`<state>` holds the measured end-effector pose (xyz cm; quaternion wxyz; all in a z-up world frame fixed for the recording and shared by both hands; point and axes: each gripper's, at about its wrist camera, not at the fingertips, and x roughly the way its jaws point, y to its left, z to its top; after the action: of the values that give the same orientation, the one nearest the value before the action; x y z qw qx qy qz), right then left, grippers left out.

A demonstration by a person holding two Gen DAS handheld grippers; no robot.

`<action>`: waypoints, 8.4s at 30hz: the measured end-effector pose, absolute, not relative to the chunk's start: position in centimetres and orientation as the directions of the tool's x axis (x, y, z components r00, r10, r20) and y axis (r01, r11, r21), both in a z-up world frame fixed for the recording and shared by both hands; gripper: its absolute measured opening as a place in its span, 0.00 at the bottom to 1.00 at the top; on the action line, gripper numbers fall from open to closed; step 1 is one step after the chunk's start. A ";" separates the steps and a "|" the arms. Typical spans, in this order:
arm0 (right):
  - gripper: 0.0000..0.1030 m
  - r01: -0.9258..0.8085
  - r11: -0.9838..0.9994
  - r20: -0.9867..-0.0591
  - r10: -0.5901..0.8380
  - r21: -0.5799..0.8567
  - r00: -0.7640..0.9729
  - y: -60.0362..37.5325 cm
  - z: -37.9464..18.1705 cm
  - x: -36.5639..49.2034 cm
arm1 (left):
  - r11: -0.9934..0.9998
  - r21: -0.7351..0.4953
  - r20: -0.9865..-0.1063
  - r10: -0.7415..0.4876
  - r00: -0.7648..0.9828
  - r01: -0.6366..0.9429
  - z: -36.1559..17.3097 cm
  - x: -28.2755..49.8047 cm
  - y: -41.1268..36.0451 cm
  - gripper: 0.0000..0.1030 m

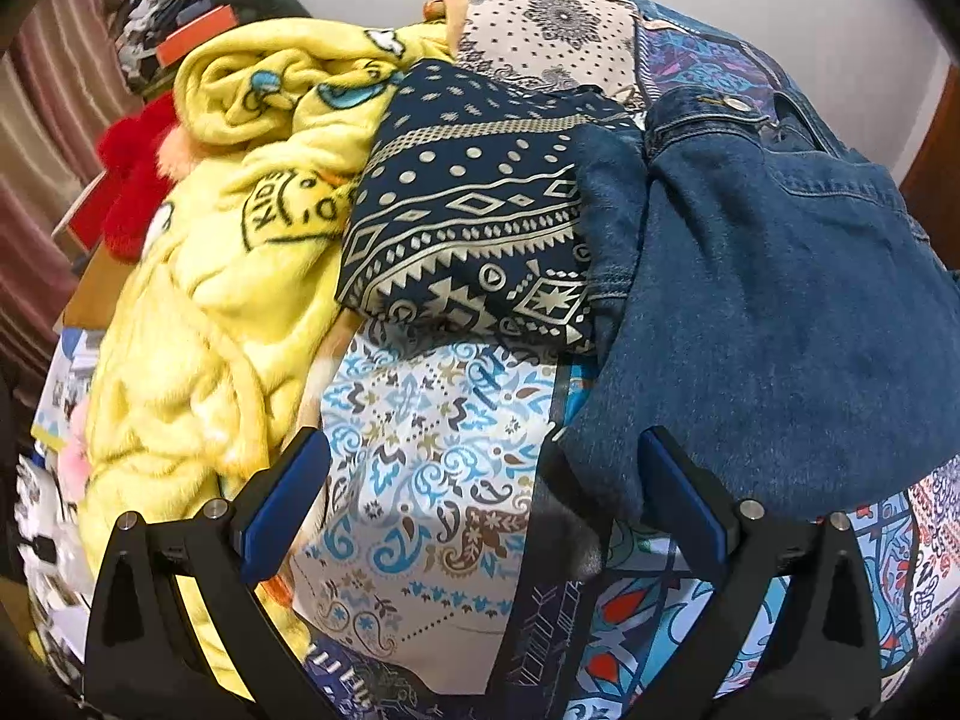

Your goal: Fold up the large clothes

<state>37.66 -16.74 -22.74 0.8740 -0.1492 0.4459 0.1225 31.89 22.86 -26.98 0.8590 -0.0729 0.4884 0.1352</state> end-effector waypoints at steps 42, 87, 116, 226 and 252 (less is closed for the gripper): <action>0.83 -0.428 0.903 -0.852 0.260 0.047 0.454 -10.5 -23.8 36.7 | 0.618 -0.729 -0.640 -0.463 0.613 -0.294 -31.1 32.5 20.1 0.99; 0.98 -0.620 0.762 -0.887 0.402 0.186 0.228 1.8 -24.2 37.1 | 0.917 -0.331 -0.482 0.039 0.875 -0.223 -10.6 32.5 15.0 0.24; 0.98 -0.233 0.971 -0.835 0.164 0.044 0.525 -24.7 -18.2 30.3 | 0.891 -0.118 -0.800 -0.347 0.489 0.439 -18.8 37.4 -12.7 0.28; 1.00 -0.349 0.783 -0.813 0.575 0.515 0.090 -16.7 -26.3 45.4 | 0.891 -0.454 -0.825 -0.424 0.373 0.009 -24.0 44.0 8.3 1.00; 0.42 -0.371 0.708 -0.712 0.685 0.601 0.153 -15.4 -24.0 45.3 | 0.850 -0.514 -0.735 -0.505 0.453 0.114 -22.1 43.2 5.7 0.46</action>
<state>45.25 -15.43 -24.01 0.7456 0.1439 0.5458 0.3542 43.23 5.66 -22.15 0.8287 -0.2000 0.4883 -0.1867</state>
